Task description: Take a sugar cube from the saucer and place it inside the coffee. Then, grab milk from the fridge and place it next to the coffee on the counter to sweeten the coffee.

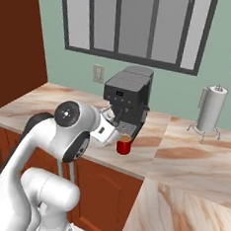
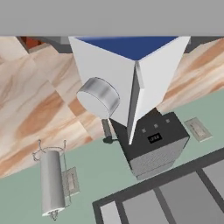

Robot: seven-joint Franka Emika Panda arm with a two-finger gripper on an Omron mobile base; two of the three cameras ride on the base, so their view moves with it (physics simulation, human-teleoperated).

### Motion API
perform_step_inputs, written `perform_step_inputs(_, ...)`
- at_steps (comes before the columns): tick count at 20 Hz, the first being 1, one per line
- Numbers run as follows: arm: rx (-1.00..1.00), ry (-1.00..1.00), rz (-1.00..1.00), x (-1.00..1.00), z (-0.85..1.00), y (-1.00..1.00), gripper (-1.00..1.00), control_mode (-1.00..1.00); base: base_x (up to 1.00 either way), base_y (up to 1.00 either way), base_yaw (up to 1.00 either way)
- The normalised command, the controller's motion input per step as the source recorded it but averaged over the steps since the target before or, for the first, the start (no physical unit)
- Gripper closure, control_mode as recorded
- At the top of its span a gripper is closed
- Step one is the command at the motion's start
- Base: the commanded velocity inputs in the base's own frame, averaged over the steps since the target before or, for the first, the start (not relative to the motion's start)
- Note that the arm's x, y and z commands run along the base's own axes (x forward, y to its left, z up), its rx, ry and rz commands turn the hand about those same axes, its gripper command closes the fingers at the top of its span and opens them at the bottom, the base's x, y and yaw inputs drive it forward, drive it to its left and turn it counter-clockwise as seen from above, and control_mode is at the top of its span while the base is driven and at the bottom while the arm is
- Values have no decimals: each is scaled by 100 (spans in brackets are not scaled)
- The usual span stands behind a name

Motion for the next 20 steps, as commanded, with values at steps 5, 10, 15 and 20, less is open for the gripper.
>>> perform_step_inputs(5,7,10,20,38,-4,-73,100,-100,0,0,0)
perform_step_inputs(10,5,10,19,37,-17,-61,100,-100,0,0,0)
perform_step_inputs(15,0,1,16,23,-49,-43,100,-100,0,0,0)
perform_step_inputs(20,0,0,14,34,-45,-25,100,-100,0,0,0)
